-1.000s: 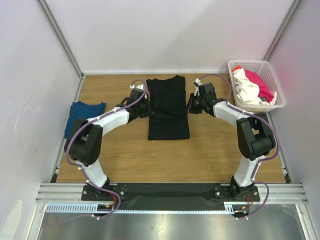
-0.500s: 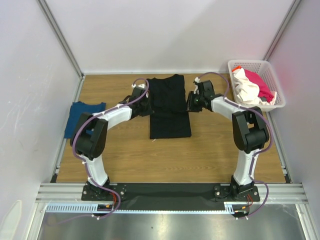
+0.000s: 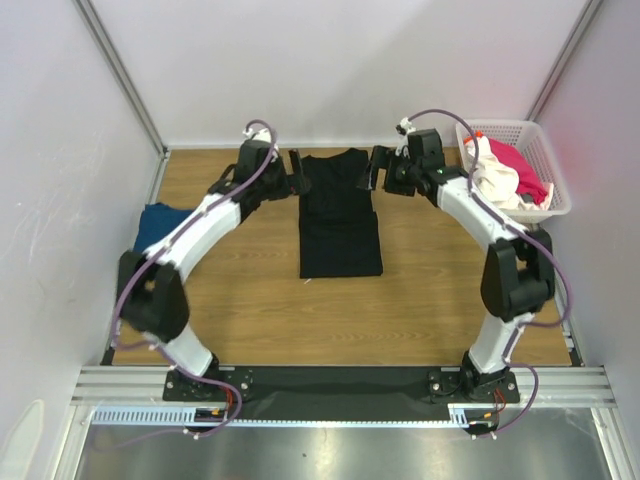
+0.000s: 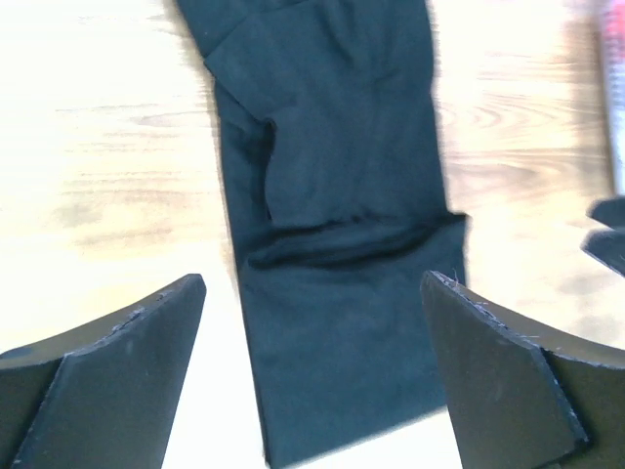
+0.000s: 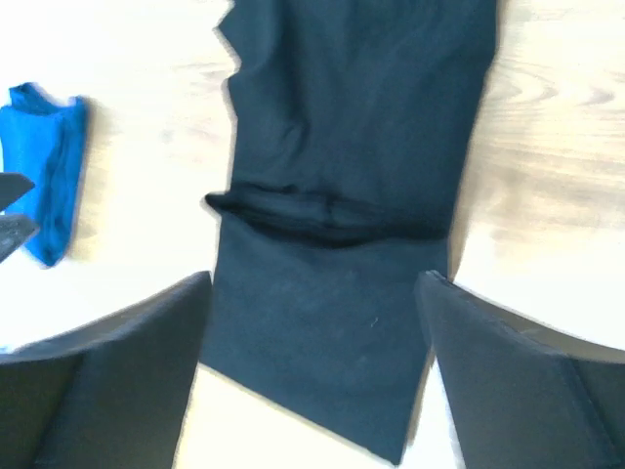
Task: Fold and stack the t-shirts
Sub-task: Fold the tshirt
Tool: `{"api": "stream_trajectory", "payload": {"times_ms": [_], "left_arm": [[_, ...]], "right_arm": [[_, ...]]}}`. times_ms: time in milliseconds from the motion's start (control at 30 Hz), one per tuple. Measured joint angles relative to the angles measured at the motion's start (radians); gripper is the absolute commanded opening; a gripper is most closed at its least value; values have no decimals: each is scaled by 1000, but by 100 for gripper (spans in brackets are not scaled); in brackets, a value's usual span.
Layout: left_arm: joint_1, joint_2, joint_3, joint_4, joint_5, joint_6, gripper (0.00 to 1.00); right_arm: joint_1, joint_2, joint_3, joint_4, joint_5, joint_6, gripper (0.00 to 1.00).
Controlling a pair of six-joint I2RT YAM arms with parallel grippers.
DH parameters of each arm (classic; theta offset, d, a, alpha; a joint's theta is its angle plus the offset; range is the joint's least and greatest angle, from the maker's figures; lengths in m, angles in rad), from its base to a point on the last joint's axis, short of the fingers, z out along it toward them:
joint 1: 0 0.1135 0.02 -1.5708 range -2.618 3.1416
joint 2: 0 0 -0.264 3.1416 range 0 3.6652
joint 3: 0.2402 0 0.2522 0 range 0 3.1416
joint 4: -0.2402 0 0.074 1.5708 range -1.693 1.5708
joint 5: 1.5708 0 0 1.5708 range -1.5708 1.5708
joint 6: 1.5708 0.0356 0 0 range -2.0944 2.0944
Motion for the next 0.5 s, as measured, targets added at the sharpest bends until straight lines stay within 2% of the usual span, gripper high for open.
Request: {"api": "stream_trajectory", "payload": {"times_ms": [67, 233, 367, 400, 500], "left_arm": [[-12, -119, -87, 19, -3, -2, 100], [-90, -401, -366, 78, -8, -27, 100], [-161, -506, -575, 141, 9, -77, 100], [-182, -518, -620, 151, 8, -89, 100], [-234, -522, -714, 202, 10, -124, 99]], "right_arm": [[4, -74, -69, 14, -7, 14, 100], [48, -254, -364, 115, -17, 99, 100], [125, -298, -540, 157, 17, 145, 96], [145, -298, -563, 160, 29, 147, 92], [169, -295, -597, 201, 38, 149, 89]]}}
